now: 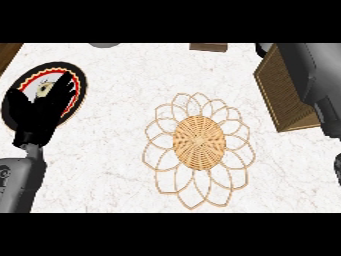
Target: Pick the tomato from the placemat and place it in the basket
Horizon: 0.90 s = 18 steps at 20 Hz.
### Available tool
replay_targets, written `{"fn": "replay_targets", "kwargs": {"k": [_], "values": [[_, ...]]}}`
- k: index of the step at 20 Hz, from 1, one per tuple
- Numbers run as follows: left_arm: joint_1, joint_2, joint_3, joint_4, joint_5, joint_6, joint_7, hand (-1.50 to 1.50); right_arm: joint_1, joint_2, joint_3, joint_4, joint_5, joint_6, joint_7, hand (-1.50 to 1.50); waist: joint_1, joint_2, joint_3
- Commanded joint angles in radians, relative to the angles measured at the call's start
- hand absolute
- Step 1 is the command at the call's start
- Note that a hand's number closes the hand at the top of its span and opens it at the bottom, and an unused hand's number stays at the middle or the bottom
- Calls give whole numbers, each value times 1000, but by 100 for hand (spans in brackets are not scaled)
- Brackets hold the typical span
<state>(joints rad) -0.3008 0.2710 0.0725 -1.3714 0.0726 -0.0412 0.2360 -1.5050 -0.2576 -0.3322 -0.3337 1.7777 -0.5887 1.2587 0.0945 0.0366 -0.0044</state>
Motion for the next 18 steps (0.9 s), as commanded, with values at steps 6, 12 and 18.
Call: {"fn": "replay_targets", "kwargs": {"k": [6, 12, 18], "values": [[23, 20, 38, 7, 21, -9, -12, 0, 89, 25, -62, -12, 84, -49, 229, 150, -32, -12, 3], [50, -9, 22, 40, -7, 7, -66, 0, 156, 13, -107, -58, 94, -138, 188, 150, -47, -14, 4], [42, -1, 37, 24, 6, 11, -34, 0, 252, -9, -194, -171, 156, -185, 228, -150, -60, -19, 4]]}}
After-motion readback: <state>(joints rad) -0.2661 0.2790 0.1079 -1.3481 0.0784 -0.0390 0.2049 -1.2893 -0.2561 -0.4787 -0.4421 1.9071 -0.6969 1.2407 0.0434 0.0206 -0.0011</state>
